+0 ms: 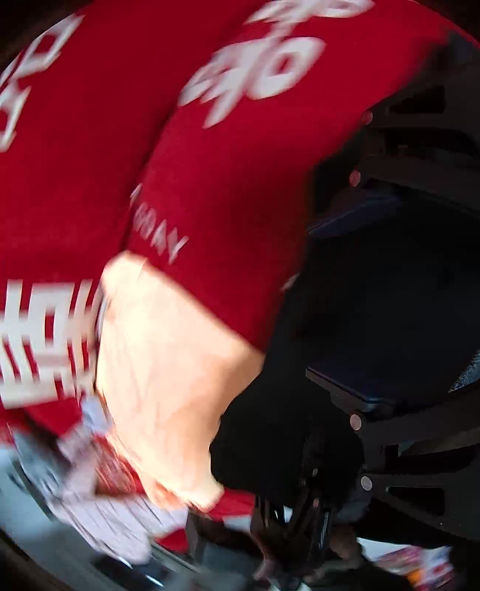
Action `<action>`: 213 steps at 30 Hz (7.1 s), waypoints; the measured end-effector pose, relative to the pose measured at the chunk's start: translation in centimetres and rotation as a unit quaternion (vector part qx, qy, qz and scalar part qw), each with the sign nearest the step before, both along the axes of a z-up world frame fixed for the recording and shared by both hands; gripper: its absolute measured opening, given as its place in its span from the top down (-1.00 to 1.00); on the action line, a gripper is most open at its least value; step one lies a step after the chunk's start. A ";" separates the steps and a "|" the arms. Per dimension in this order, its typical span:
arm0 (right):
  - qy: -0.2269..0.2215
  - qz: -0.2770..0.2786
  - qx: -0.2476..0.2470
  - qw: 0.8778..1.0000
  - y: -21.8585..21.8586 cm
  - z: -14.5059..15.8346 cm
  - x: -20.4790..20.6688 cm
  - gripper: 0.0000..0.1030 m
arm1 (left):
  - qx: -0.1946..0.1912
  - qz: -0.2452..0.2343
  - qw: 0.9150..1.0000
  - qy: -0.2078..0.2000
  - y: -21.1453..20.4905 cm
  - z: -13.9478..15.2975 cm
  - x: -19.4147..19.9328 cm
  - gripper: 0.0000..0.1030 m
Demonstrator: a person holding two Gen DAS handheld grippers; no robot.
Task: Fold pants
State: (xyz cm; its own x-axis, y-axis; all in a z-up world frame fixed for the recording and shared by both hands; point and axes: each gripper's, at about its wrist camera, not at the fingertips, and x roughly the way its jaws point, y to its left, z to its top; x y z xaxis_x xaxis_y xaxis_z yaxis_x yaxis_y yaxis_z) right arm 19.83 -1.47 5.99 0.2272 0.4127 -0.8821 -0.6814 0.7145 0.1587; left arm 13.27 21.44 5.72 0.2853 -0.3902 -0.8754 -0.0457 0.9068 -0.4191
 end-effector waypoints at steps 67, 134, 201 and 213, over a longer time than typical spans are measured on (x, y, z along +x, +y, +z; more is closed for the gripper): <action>-0.106 -0.306 -0.064 0.944 -34.3 2.0 -6.9 -0.80 | 0.172 -0.157 0.972 0.016 -39.7 14.2 7.8 0.49; -0.140 -0.171 0.075 0.972 -26.2 9.3 -2.8 -0.74 | 0.148 0.152 0.977 0.001 -22.1 6.3 8.2 -0.85; -0.114 -0.211 -0.088 0.967 -20.1 3.2 2.2 -0.98 | 0.141 0.016 0.990 -0.020 -26.3 3.3 -2.7 -1.00; -0.115 -0.263 -0.003 0.958 -29.7 4.9 -3.2 -0.99 | 0.082 0.045 0.995 -0.039 -22.3 5.4 -1.8 -1.00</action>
State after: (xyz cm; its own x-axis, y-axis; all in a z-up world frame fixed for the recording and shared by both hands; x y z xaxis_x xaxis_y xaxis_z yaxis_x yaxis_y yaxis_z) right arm 16.59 -31.19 10.90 0.5914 0.1834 -0.7852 -0.2438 0.9689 0.0428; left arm 11.50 -0.88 11.09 0.3827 -0.2136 -0.8988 -0.1027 0.9571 -0.2711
